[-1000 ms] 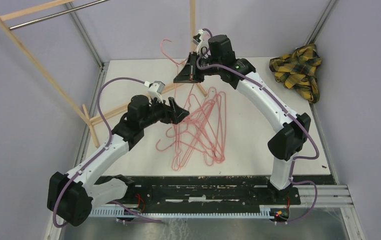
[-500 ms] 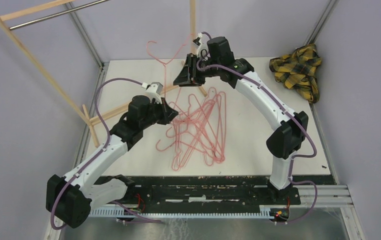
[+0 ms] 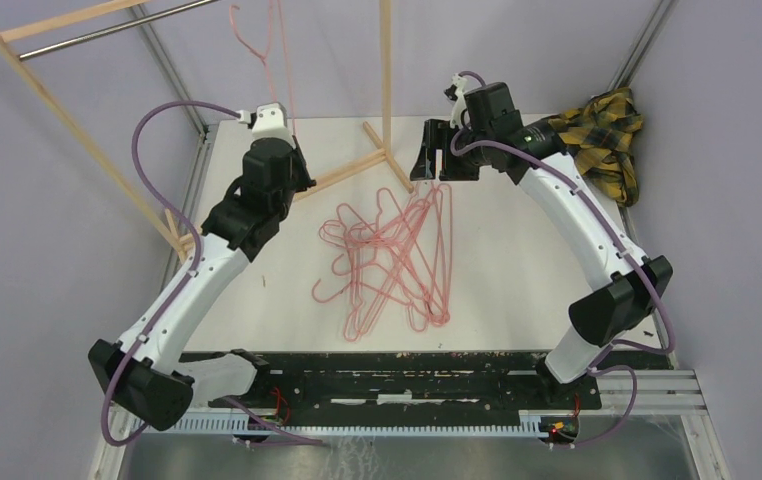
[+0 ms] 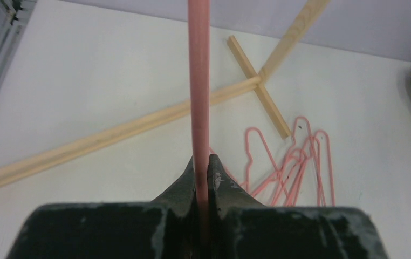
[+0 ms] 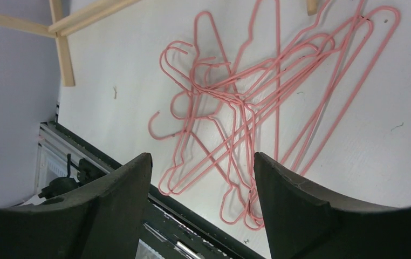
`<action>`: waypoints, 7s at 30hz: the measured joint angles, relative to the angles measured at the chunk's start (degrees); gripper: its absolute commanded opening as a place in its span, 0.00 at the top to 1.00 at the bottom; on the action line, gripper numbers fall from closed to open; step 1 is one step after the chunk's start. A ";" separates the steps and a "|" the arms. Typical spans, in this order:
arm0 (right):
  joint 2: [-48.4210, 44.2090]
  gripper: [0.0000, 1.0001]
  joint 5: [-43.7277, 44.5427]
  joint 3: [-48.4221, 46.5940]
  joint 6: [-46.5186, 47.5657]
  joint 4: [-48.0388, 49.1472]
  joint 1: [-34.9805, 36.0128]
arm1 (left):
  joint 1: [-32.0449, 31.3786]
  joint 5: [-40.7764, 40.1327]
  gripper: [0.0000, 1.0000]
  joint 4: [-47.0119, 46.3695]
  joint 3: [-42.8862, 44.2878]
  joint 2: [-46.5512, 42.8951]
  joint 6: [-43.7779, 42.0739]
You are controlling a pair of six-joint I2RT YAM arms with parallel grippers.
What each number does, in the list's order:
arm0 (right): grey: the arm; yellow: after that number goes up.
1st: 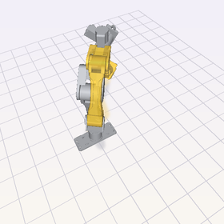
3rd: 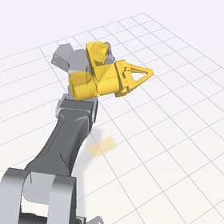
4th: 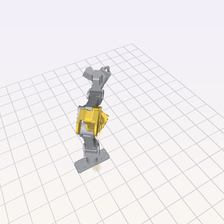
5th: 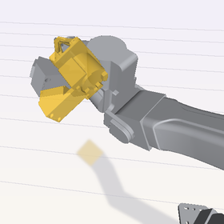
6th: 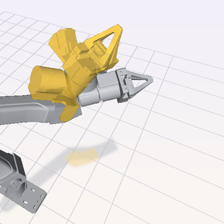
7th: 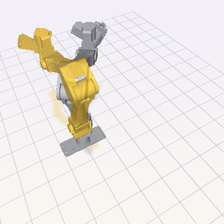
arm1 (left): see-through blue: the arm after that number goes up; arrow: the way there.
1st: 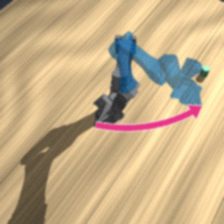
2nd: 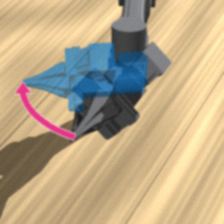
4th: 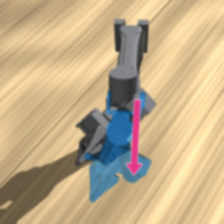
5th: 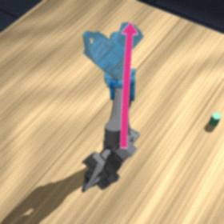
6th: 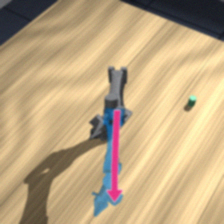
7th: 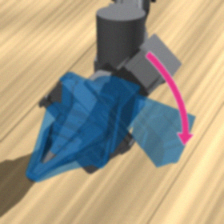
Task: Organize the hangers
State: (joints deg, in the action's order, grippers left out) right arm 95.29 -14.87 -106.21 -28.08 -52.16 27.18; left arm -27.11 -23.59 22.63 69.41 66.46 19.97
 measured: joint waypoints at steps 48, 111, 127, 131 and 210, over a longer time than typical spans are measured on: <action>0.44 0.26 -0.66 5.77 0.72 0.00 -7.45 | 3.74 5.18 0.97 10.36 29.73 29.05 -1.27; 11.06 0.30 -2.64 12.68 1.99 2.71 3.08 | -4.07 15.04 0.01 8.68 7.67 1.86 -7.15; 22.23 0.44 -1.57 11.30 0.74 8.98 3.58 | 8.35 18.75 0.01 11.08 -3.52 -8.04 -7.08; 24.98 0.45 -1.60 11.17 0.94 9.01 4.24 | 9.68 19.96 0.01 10.62 -6.47 -8.17 -7.06; 31.34 0.64 -10.86 8.59 -9.35 18.64 5.03 | 11.30 29.83 0.00 5.95 -13.55 -9.14 -4.61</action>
State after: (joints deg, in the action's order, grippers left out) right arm 126.63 -25.74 -97.62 -37.43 -33.52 32.21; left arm -15.81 6.24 28.58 55.86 57.32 15.35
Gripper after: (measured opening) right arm 0.368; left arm 0.993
